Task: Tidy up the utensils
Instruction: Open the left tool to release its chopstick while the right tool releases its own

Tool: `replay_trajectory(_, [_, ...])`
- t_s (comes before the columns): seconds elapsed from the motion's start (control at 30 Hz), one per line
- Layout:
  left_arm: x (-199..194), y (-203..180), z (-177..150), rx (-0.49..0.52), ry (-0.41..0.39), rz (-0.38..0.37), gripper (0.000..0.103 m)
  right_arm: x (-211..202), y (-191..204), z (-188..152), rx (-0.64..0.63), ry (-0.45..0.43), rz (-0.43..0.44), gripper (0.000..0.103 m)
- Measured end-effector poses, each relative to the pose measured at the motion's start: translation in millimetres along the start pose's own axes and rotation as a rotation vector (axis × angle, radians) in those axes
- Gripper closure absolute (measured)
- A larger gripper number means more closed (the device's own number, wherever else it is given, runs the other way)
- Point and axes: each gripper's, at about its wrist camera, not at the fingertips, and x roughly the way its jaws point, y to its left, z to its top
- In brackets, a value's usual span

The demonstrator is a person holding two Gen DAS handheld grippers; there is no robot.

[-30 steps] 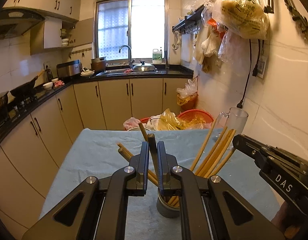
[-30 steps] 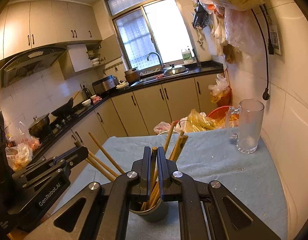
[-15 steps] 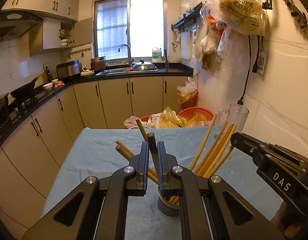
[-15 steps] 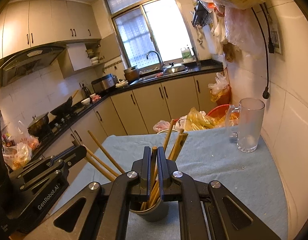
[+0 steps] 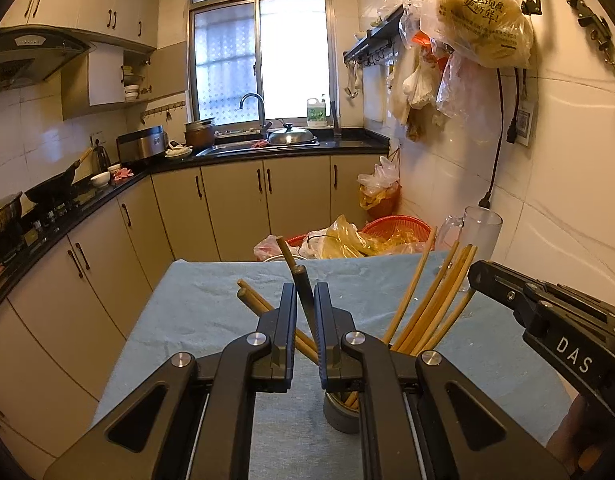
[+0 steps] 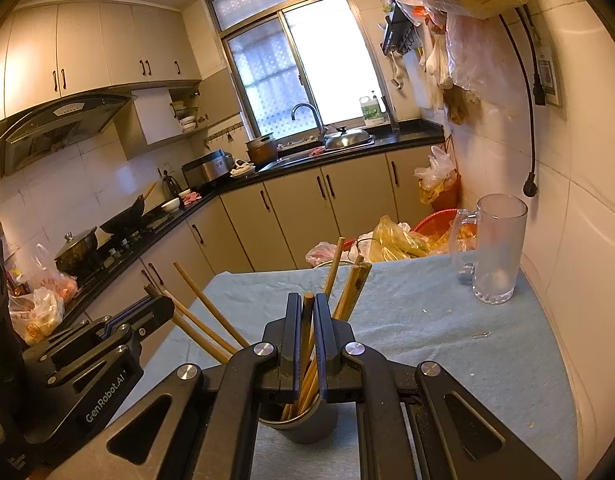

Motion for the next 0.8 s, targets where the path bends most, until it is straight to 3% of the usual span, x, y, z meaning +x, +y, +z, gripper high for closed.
replay_trajectory(0.47, [-5.7,-13.5,-8.3,0.090,-0.046,0.056,0.093,-5.1,2.7,2.3,-0.010,-0.031,-0.010,0.096])
replay_trajectory(0.8, [-2.2,-13.2,-6.8,0.066,-0.011,0.024,0.094,-1.7,5.5,-0.6,-0.023,-0.007,-0.007,0.096])
